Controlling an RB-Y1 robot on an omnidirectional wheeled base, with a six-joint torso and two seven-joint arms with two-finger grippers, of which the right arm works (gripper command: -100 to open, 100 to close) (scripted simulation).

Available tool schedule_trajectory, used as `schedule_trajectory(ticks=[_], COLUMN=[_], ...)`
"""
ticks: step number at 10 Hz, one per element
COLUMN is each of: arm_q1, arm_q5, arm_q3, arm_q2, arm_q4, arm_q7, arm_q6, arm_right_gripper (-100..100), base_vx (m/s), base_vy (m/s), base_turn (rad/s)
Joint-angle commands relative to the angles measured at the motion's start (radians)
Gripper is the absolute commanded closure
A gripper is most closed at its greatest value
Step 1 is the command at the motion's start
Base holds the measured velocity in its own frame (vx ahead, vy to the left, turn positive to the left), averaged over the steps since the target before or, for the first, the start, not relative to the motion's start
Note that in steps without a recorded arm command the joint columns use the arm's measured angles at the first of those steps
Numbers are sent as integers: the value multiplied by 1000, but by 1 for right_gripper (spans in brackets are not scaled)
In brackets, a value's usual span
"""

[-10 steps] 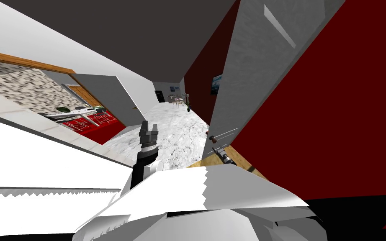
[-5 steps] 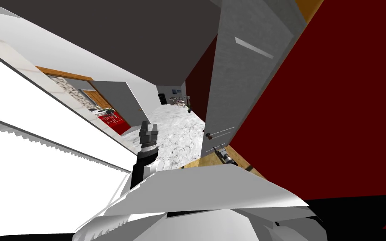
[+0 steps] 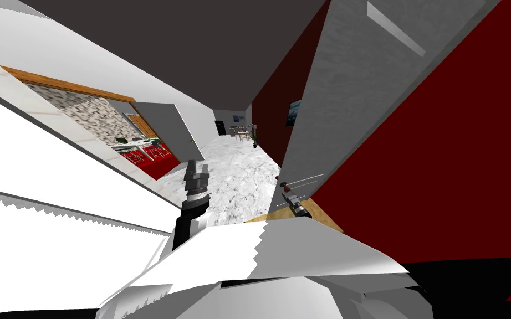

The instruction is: Pull the door open

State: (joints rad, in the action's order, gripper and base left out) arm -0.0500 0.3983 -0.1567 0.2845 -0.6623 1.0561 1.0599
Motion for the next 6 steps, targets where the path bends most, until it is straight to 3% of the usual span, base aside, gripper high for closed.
schedule_trajectory(ticks=[1,2,3,6], arm_q1=[11,-13,-13,-13], arm_q5=[-36,-19,-19,-19], arm_q3=[13,13,13,13], arm_q2=[-6,-7,-7,-7], arm_q4=[-15,-12,-12,-12], arm_q7=[22,10,10,10], arm_q6=[-33,-22,-22,-22], arm_right_gripper=[-100,-100,100,100], base_vx=[94,18,-27,-5], base_vy=[-58,-19,7,0], base_turn=[107,10,-31,-5])
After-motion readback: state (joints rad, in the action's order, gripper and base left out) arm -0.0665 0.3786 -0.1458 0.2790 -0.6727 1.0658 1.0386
